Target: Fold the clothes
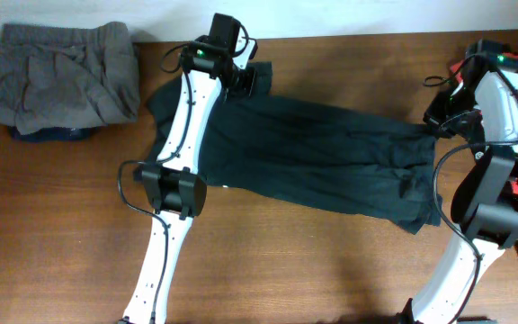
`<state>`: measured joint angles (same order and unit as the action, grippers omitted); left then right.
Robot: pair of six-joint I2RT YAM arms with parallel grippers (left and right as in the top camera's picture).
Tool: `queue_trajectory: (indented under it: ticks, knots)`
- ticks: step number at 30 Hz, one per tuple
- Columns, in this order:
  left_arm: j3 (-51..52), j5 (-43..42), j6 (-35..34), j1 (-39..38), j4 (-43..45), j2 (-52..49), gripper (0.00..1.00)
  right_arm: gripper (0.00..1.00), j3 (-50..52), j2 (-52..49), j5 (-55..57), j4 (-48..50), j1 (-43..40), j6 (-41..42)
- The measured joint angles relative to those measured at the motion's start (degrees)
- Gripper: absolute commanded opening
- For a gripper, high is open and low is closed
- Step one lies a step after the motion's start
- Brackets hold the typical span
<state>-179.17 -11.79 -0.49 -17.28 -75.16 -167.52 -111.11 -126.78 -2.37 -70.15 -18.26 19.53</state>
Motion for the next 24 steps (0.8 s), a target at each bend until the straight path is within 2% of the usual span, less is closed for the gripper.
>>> queue_trajectory:
  ticks: [4, 12, 24]
  knots:
    - [0.0, 0.7, 0.0, 0.0, -4.8, 2.1, 0.01, 0.04, -0.1, 1.4, 0.7, -2.1, 0.0, 0.0]
    - [0.0, 2.1, 0.0, 2.0, -10.7, 2.2, 0.01, 0.04, -0.2, 1.5, 2.6, -12.6, 0.4, 0.0]
    - [0.0, 1.2, 0.0, 4.3, -20.6, 3.3, 0.01, 0.04, -0.2, 1.5, 2.9, -19.6, 0.9, 0.1]
